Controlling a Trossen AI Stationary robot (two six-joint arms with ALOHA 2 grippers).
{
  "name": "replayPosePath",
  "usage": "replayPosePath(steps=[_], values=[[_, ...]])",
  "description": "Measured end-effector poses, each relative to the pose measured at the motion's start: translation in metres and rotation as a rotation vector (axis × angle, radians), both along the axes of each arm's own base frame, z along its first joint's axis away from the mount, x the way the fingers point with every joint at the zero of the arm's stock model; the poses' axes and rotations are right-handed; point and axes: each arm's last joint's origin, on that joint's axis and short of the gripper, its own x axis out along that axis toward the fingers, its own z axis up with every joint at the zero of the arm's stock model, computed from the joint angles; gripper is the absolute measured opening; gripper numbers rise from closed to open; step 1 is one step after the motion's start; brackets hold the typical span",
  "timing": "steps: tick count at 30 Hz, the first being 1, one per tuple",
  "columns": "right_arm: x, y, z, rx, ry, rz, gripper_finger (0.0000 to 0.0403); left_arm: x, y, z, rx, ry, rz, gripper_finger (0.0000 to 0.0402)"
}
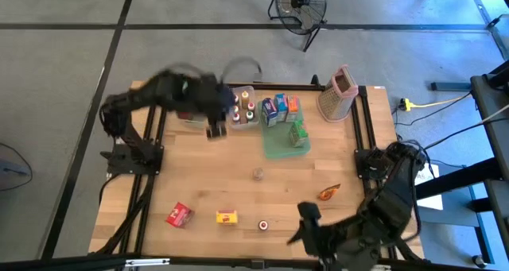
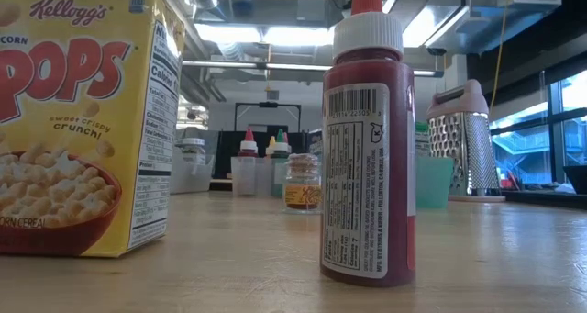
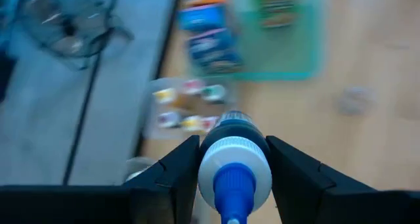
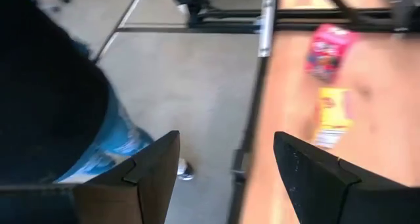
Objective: Pick & Place Kitchen Items
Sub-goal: Put the blue food coloring bottle into the transparent bin
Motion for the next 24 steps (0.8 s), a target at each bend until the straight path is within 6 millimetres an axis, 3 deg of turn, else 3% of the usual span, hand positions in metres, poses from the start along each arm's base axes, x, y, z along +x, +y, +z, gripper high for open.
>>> replayPosePath(steps=[5,10,14,17,24], values=[[0.008,-0.022,0.005,-0.029,0.005,-0.07,0.025,-0.021,0.076,0.003,-0.011,0.039,0.135,0.0154],[0.024,-0.041,0.004,-0.067,-0.001,-0.107,0.025,-0.032,0.138,-0.01,-0.1,0.096,0.171,0.0154],[0.033,-0.056,0.004,-0.088,0.01,-0.146,0.025,-0.027,0.171,-0.027,-0.136,0.135,0.173,0.0154],[0.038,-0.063,0.004,-0.1,0.007,-0.159,0.025,-0.02,0.198,-0.036,-0.174,0.051,0.187,0.0154],[0.041,-0.068,0.002,-0.116,0.023,-0.171,0.025,-0.011,0.237,-0.068,-0.197,0.117,0.22,0.0154]])
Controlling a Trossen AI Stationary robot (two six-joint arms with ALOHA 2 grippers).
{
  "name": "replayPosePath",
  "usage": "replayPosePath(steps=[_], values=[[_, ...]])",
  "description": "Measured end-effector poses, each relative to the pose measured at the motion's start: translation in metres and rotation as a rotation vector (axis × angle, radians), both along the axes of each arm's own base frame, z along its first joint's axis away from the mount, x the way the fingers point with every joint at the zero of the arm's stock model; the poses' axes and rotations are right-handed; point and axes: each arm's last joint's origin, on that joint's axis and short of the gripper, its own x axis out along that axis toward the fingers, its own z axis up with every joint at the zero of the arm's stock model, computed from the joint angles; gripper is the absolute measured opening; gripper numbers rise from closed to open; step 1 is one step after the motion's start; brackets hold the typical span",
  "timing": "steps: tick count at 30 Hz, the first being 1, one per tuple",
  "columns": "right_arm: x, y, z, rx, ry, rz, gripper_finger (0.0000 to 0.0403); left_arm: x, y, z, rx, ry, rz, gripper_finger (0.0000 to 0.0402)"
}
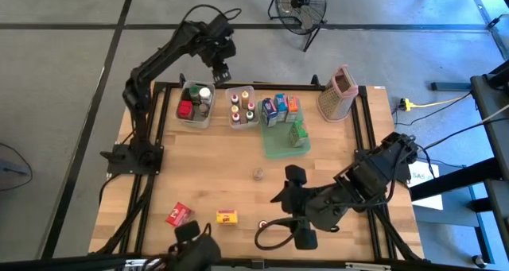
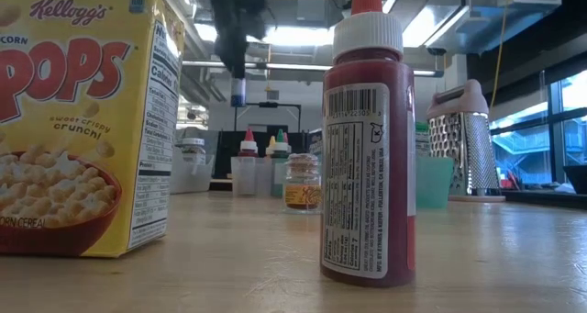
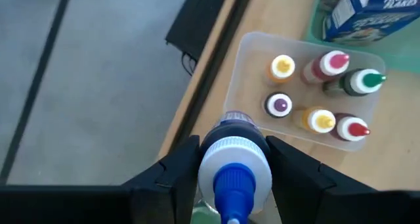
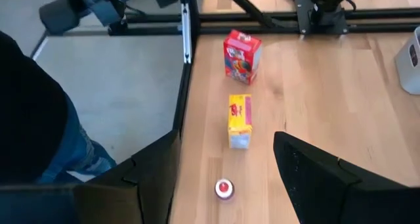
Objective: Pick & Place Kitchen Items
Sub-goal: Put the blue food coloring bottle into the transparent bin
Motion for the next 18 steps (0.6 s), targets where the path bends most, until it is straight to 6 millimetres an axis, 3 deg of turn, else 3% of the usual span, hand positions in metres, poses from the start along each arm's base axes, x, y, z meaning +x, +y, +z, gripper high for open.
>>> replayPosePath(steps=[11,18], values=[[-0.016,-0.016,0.007,-0.058,0.048,-0.023,0.025,0.024,0.023,-0.043,-0.114,0.032,-0.047,0.0154],[-0.018,-0.017,0.004,-0.093,0.078,-0.031,0.025,0.033,0.027,-0.049,-0.1,-0.003,-0.069,0.0154]])
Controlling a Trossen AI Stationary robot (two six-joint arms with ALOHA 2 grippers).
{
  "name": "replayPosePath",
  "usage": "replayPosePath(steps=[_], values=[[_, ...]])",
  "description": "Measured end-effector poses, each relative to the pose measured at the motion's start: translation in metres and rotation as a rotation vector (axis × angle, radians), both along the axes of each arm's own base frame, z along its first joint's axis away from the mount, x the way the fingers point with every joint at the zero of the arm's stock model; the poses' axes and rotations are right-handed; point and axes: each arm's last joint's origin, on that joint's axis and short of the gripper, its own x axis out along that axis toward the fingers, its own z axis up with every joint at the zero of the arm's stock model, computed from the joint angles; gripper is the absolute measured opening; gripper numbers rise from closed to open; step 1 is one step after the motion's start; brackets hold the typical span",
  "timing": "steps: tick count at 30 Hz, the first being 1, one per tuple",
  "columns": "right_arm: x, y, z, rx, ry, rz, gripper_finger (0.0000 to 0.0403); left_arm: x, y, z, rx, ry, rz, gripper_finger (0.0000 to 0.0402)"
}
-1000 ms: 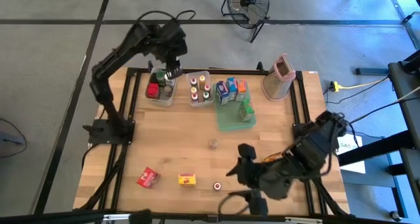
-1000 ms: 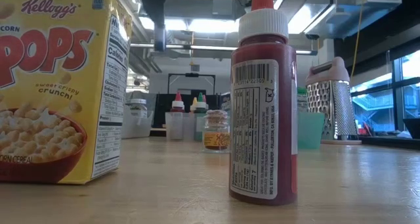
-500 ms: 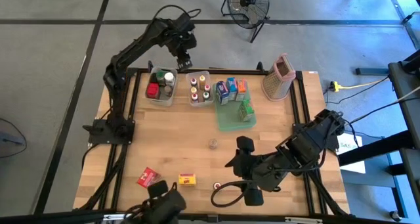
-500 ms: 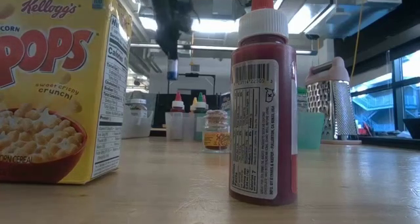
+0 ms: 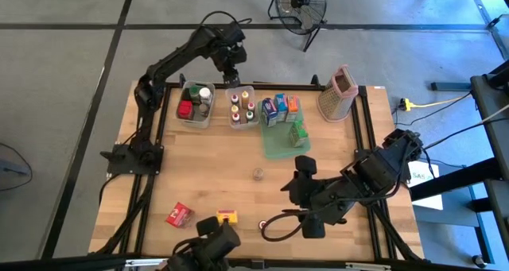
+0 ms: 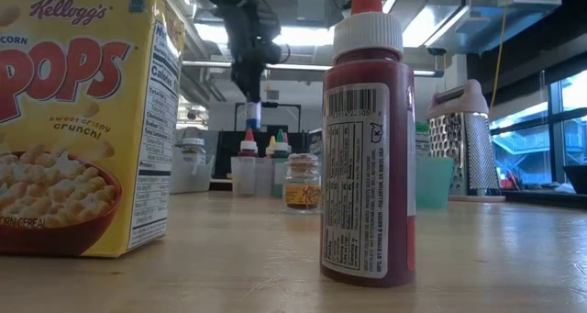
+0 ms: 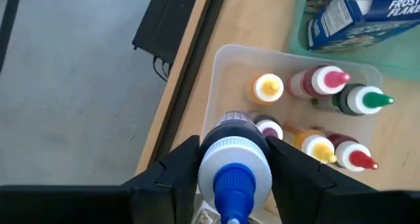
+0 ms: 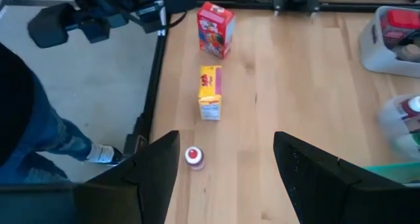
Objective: Pick & Place Kitchen Items
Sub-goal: Put the blue food coloring bottle into the transparent bin
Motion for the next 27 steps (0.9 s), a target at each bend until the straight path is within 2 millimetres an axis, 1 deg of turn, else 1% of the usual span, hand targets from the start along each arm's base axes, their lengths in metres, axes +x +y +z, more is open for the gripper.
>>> replayPosePath(steps=[4,18,20,24,27], values=[[-0.001,-0.001,-0.001,-0.016,0.002,-0.01,0.025,0.002,0.001,-0.003,-0.023,-0.012,-0.009,0.0154],[-0.001,-0.001,-0.001,-0.021,0.008,-0.01,0.025,0.004,0.001,-0.002,-0.028,-0.051,-0.01,0.0154],[-0.001,-0.001,-0.001,-0.024,0.011,-0.01,0.025,0.007,0.001,-0.006,-0.024,-0.062,-0.006,0.0154],[-0.002,-0.001,-0.002,-0.026,0.015,-0.007,0.025,0.007,0.0,-0.029,-0.069,-0.006,0.003,0.0154],[-0.003,0.0,-0.002,-0.034,0.022,-0.005,0.025,0.007,-0.001,-0.04,-0.077,0.016,0.007,0.0154]])
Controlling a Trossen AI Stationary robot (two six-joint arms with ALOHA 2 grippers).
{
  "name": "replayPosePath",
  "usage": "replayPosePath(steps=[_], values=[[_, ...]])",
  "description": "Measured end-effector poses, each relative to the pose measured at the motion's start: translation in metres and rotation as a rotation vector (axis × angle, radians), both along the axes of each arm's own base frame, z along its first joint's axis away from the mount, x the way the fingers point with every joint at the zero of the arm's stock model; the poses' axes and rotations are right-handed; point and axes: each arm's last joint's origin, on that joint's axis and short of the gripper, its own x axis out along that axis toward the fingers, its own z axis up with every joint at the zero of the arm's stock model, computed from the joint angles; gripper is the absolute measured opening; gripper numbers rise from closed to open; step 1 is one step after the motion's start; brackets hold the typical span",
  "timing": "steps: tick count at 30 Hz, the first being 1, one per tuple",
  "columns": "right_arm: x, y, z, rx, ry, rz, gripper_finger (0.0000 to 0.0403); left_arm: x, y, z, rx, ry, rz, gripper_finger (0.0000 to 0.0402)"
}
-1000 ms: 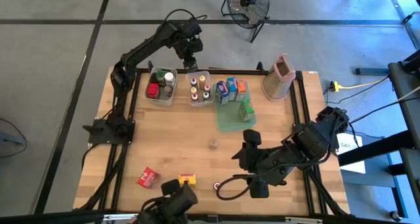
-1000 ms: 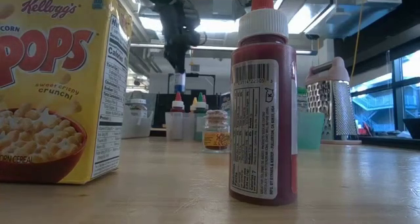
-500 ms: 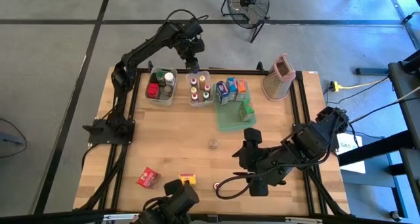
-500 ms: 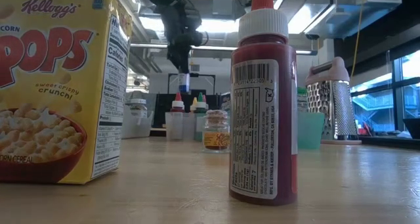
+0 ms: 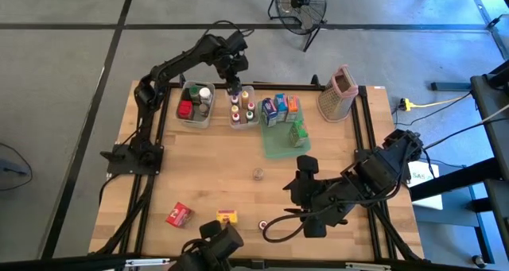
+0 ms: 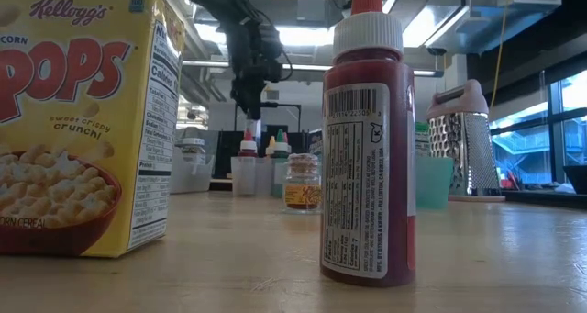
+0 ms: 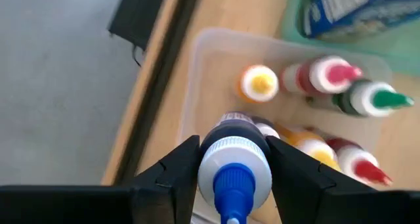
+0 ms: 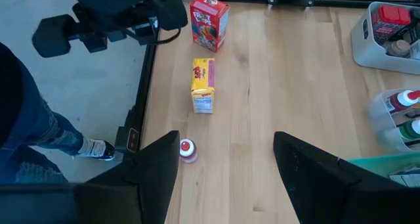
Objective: Pick & Place Kitchen Items
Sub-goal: Put the blue food coloring bottle into the transparent bin
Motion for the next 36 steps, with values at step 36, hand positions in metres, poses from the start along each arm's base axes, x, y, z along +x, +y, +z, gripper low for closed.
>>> replayPosePath(steps=[36], values=[[-0.0035,-0.0066,0.0032,-0.012,0.001,-0.022,0.025,0.0075,0.003,-0.0072,0.054,-0.036,-0.021,0.015]])
